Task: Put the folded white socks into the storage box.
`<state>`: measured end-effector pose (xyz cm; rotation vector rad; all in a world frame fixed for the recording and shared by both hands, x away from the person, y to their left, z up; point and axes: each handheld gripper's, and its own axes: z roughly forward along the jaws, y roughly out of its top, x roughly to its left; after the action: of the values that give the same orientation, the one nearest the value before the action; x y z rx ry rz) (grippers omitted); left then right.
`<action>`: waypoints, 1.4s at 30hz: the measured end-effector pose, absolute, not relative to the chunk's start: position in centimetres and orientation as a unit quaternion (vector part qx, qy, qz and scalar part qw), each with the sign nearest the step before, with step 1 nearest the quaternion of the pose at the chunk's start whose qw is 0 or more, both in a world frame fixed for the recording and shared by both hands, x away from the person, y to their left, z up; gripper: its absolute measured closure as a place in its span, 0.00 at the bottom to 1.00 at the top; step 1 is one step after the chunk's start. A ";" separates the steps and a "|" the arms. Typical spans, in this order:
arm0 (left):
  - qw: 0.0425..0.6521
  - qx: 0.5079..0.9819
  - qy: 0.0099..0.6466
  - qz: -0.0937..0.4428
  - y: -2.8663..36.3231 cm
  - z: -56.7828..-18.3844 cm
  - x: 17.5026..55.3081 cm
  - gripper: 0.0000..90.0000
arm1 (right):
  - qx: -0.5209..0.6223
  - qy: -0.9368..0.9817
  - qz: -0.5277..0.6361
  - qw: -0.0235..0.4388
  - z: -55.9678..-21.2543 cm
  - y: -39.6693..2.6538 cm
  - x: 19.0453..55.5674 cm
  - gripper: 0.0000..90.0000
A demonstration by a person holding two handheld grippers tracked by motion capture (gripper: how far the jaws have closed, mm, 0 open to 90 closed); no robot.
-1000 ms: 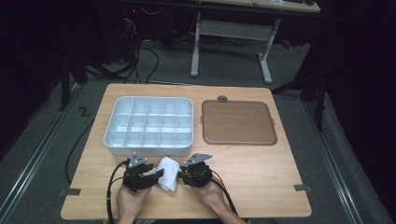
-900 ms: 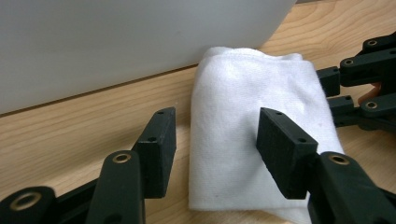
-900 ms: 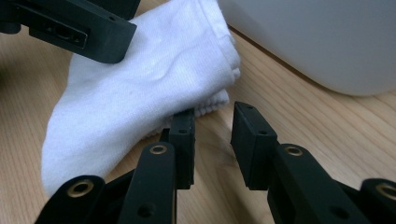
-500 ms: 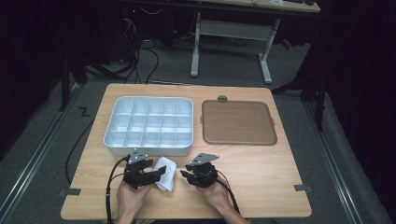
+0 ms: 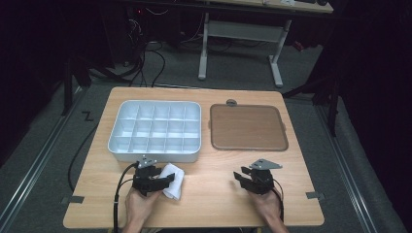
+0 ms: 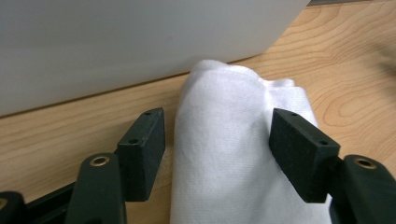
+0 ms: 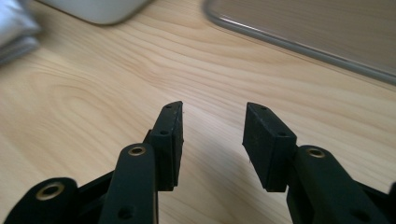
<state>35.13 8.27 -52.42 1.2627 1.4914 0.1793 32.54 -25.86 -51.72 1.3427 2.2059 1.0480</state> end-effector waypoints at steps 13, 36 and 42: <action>0.566 0.528 0.629 0.062 8.2 -52.9 34.7 0.53 | 0.538 0.735 0.347 0.223 -52.2 -32.5 31.6 0.61; 0.562 0.548 0.616 0.070 7.8 -52.6 34.3 0.75 | 0.543 0.738 0.316 0.246 -53.1 -33.1 31.4 0.51; 0.564 0.549 0.613 0.072 7.7 -52.4 34.2 0.78 | 0.544 0.738 0.315 0.246 -53.1 -33.1 31.4 0.51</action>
<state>34.20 7.71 -52.45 1.2916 1.4435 0.1685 31.44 -33.12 -53.06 1.4842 2.0131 0.8608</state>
